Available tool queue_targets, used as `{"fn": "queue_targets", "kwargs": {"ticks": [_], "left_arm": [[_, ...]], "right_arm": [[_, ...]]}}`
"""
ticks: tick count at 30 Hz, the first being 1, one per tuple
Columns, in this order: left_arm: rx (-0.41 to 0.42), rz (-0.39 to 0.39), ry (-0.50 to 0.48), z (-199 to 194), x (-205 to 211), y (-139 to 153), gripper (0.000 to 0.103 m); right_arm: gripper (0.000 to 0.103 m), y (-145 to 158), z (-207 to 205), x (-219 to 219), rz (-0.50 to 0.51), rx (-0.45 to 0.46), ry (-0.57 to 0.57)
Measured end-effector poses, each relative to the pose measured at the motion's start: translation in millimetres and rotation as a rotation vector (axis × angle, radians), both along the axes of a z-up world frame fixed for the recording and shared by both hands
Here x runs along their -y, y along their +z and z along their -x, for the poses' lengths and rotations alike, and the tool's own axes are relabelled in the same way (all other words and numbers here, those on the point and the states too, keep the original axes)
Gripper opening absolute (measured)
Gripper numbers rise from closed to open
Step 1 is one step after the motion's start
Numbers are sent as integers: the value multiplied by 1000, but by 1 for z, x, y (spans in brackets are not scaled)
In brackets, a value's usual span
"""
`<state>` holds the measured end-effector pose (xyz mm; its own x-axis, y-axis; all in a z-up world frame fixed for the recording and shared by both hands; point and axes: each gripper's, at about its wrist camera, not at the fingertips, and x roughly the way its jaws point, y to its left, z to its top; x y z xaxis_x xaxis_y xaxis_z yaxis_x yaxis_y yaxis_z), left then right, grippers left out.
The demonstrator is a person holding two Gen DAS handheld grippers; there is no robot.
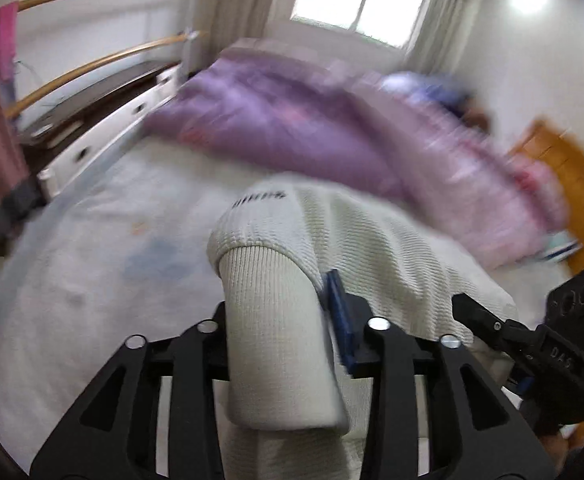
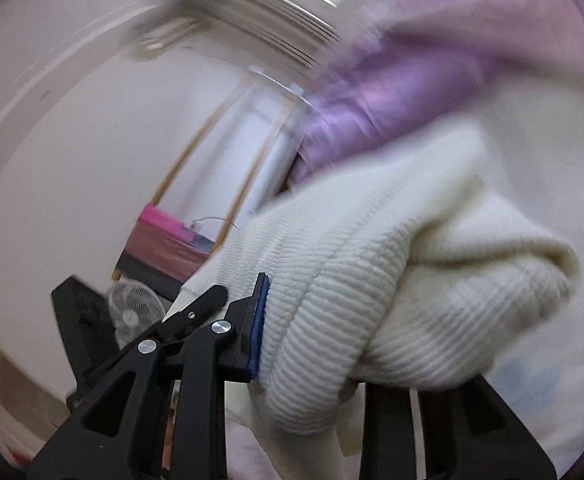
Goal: Fold large clothes
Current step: 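Grasp the folded jacket end with the left tool while the right tool grasps beside it, then fold the jacket end over once more with both tools and release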
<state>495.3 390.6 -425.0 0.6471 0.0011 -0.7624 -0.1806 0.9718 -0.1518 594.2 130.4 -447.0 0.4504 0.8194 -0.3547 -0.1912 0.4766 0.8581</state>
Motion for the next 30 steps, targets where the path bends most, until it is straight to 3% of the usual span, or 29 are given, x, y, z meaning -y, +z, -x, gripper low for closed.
{"fn": "queue_targets", "kwargs": {"ticks": [2, 4, 6, 7, 8, 10, 14, 20, 30], "left_arm": [[-139, -30, 44, 1, -23, -48, 59], [-255, -71, 128, 12, -40, -94, 65], [-361, -49, 176, 29, -54, -129, 65], [-395, -25, 193, 40, -59, -143, 65], [-405, -21, 202, 49, -62, -150, 68], [-398, -24, 221, 65, -62, -157, 75], [-375, 5, 225, 79, -58, -155, 75], [-301, 24, 151, 79, -21, -122, 80], [-257, -30, 59, 83, 39, -83, 86]], "right_arm": [[32, -67, 1, -31, 62, -223, -16], [34, -121, 12, -52, 120, -422, -5], [39, -157, 30, -71, 199, -562, 17], [52, -163, 39, -73, 225, -566, -16], [58, -162, 45, -73, 252, -551, -47], [58, -158, 50, -77, 314, -503, -57], [65, -141, 48, -79, 473, -387, -35], [69, -132, 51, -69, 558, -315, -20], [73, -89, 82, -42, 664, -228, -2]]}}
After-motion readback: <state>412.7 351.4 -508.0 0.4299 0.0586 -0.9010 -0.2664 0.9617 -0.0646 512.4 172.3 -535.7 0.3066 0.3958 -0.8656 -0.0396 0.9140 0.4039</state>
